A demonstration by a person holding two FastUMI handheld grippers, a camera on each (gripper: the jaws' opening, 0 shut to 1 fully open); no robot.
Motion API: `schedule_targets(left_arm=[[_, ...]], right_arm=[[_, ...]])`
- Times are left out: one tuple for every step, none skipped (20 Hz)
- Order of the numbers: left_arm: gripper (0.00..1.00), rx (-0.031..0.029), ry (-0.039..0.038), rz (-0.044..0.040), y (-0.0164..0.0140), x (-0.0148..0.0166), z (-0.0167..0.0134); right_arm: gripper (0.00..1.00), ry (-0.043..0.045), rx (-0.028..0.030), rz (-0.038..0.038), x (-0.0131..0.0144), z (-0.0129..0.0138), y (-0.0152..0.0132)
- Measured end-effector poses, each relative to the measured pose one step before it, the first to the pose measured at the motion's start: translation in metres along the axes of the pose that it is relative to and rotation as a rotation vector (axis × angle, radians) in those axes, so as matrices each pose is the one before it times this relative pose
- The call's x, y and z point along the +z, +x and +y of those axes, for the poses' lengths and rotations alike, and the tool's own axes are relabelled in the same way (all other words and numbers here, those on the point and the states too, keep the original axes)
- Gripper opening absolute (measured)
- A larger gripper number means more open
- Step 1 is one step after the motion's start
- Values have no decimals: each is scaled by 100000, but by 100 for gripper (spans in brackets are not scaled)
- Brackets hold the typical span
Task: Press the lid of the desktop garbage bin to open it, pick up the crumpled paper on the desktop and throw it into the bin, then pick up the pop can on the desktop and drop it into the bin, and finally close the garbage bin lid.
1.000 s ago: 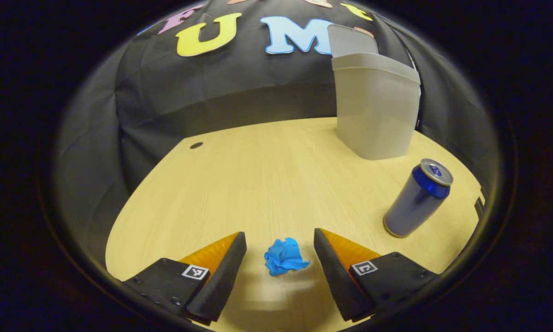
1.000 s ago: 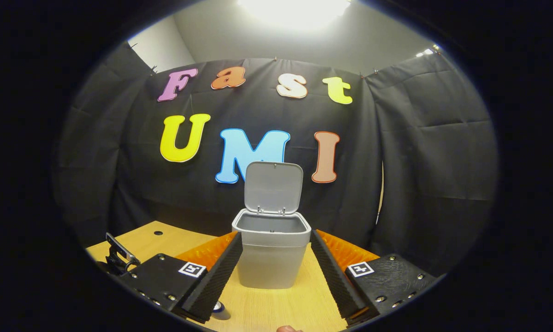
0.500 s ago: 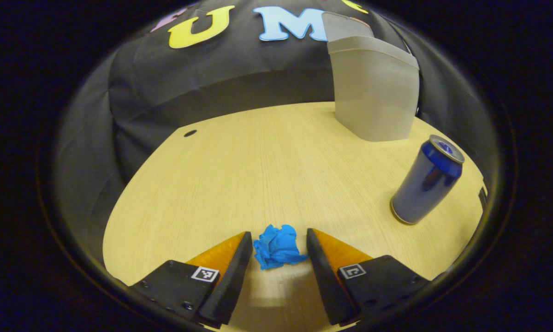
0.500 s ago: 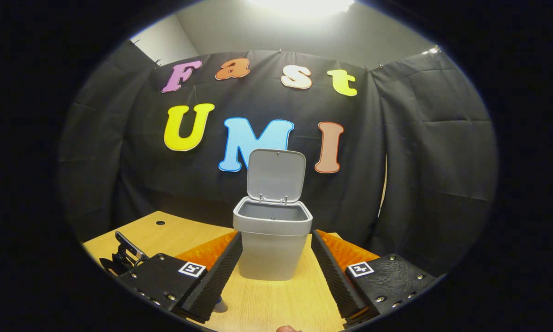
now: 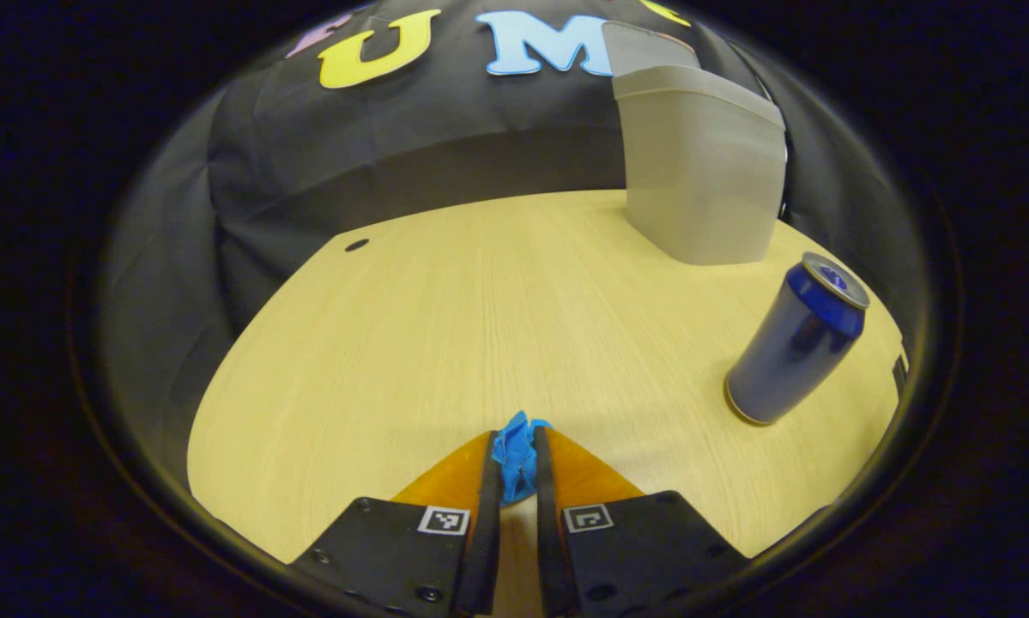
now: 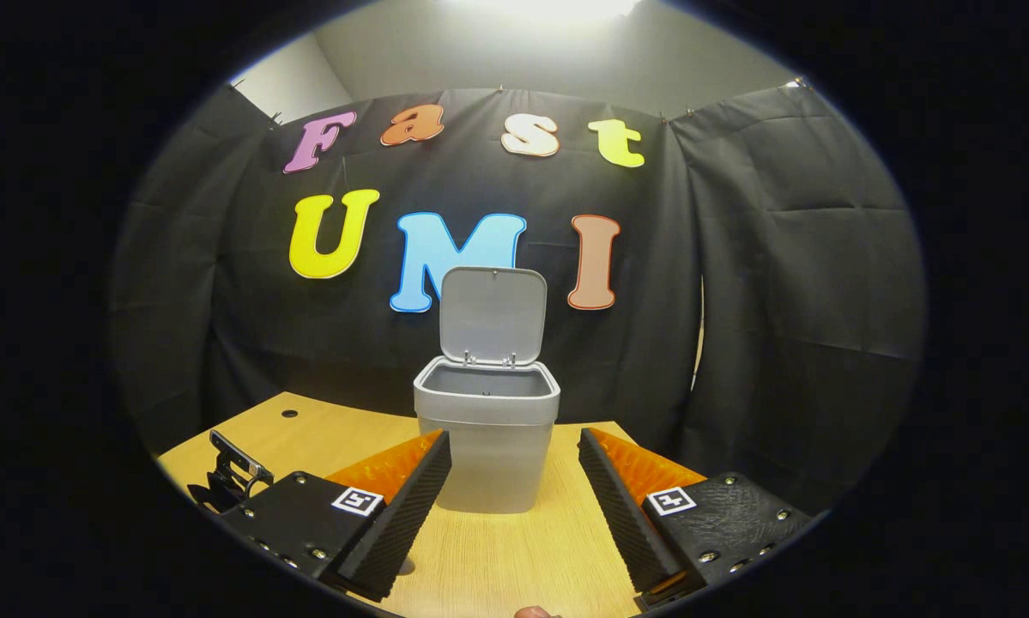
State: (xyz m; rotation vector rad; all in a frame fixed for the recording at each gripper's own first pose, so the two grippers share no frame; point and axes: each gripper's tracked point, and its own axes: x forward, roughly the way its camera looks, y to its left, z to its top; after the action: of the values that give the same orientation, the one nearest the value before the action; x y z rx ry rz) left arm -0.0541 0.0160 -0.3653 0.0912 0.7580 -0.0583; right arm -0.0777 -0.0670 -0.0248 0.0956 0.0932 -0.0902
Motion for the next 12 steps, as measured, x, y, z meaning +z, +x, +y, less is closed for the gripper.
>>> schedule_targets(left_arm=[[26, -15, -488, -210, -393, 318, 38], [19, -1195, -520, -353, -37, 41, -124], [17, -773, 11, -1535, -352, 482, -131], [19, 7, 397, -1227, -266, 451, -29], [22, 153, -149, -1188, -275, 516, -104], [22, -315, -1060, -1266, -407, 608, -166], [19, -473, -1848, -769, -550, 657, -245], [19, -332, -1848, -1115, -562, 761, -142], [19, -6, -1273, -1576, -639, 1000, -121], [19, -316, -693, -1825, -564, 1094, -134], [19, -243, -404, -2214, -621, 1203, -379], [16, -390, -158, -2394, -546, 1200, -469]], right_arm=[[96, 373, 222, 78, -36, 5, -51], [96, 29, 65, -132, 6, -25, 91], [96, -248, -193, -508, 129, -194, 19], [96, -264, -251, -391, 62, -216, 41], [96, 89, 0, -213, 40, -150, 48], [96, 429, 301, -112, -30, 2, 114], [96, 610, 451, 116, -23, 33, 86], [96, 553, 466, -23, -148, 6, 137], [96, 434, 223, -222, 37, -56, 55], [96, 294, 245, -197, 9, -16, 76], [96, 287, 219, -290, 30, -36, 25], [96, 309, 270, -232, -70, 26, 155]])
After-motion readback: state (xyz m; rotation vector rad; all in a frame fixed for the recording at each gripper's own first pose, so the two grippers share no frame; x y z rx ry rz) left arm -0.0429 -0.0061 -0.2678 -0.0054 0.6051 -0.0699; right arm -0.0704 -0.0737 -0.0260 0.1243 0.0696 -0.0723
